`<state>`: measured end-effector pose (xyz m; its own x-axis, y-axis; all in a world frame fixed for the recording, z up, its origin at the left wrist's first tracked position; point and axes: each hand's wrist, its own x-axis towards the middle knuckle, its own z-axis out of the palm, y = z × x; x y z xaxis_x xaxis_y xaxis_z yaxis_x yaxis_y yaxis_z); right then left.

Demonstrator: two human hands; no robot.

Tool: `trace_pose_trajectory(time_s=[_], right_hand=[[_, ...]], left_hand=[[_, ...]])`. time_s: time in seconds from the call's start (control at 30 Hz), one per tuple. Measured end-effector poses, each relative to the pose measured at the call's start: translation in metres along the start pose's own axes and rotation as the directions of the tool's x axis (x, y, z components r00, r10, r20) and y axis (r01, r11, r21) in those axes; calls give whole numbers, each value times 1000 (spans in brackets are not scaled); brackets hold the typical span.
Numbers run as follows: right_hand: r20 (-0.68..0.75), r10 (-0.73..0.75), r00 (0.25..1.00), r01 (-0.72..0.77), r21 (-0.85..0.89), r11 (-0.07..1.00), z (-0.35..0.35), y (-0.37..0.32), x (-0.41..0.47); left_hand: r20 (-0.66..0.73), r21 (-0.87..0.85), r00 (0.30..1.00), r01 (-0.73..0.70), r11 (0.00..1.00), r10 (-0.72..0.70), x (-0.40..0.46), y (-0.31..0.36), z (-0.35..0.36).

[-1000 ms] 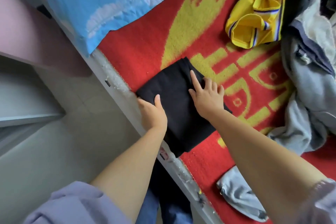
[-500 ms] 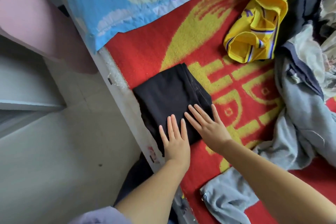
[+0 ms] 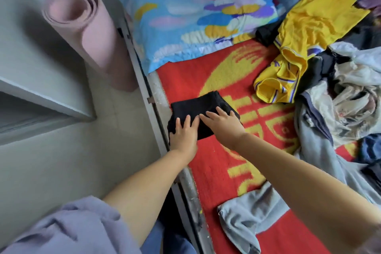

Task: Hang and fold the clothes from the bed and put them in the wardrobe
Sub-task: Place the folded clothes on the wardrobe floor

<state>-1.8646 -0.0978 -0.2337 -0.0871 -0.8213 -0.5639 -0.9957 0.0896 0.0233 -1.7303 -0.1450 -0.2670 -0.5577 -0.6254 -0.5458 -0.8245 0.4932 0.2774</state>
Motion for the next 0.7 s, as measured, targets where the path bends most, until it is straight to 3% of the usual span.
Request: trace_pose_trajectory(time_s=[0.27, 0.5, 0.7], right_hand=[[-160, -161, 974, 155, -48, 987, -170, -112, -6], [-200, -382, 902, 356, -156, 921, -258, -305, 8], [-198, -483, 853, 454, -178, 873, -283, -484, 32]], left_hand=[[-173, 9, 973, 156, 988, -152, -81, -96, -161], [-323, 15, 902, 306, 952, -285, -200, -268, -226], [-322, 29, 876, 387, 922, -358, -291, -423, -243]])
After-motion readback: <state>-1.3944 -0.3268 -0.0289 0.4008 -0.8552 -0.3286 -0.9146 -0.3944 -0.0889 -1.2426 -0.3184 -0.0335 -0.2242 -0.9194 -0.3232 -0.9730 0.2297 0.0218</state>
